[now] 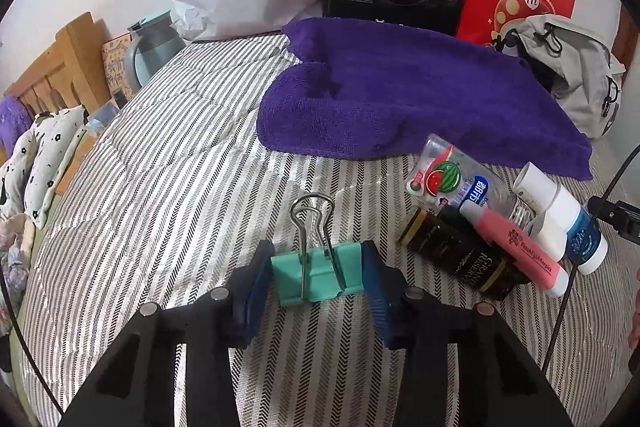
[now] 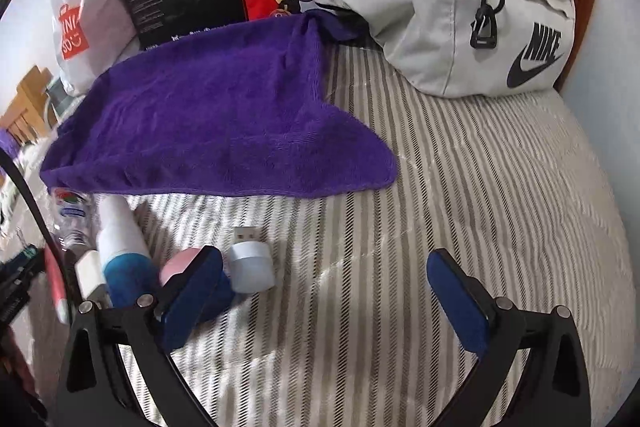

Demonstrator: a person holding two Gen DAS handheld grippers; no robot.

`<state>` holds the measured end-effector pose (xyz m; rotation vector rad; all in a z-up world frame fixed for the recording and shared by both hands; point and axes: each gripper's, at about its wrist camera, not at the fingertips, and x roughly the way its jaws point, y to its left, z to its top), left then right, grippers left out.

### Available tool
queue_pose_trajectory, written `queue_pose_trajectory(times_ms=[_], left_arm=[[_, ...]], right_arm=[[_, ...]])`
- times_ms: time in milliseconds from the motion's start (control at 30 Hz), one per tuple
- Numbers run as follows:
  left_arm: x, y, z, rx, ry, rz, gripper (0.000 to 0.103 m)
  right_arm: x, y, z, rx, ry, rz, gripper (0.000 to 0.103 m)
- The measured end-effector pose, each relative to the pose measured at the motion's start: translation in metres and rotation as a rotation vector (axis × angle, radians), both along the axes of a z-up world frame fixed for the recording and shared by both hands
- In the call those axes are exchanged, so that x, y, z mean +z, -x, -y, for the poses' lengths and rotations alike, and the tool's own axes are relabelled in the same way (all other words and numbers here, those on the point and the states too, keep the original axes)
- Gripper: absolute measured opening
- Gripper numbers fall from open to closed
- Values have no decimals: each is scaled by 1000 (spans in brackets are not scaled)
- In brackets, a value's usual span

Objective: Organize rigid objects
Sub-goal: 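Grasp the white USB light with the right tool while the left tool holds the clip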

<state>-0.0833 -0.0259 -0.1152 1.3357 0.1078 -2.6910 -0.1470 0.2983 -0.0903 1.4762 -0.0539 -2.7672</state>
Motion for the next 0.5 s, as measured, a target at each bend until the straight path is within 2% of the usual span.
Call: queue_pose_trajectory(times_ms=[100,233,400,467,500], left_arm=[[0,0,1,-6,1,-3,42],[-1,0,2,-17,7,-11,42],[-1,1,3,-21,7,-15,42],[-1,1,3,-24,4,-15,42],[-1,1,3,-26,1,-15,42]], right_arm=[[-4,1,-3,10,-14,11,100],[-12,-2,-3,48,-23,15,90],[-12,-7,-1,87,-23,-25,80],[-11,-8,1,108,-22,-38,71],[-11,-9,2,114,-22,-38,63]])
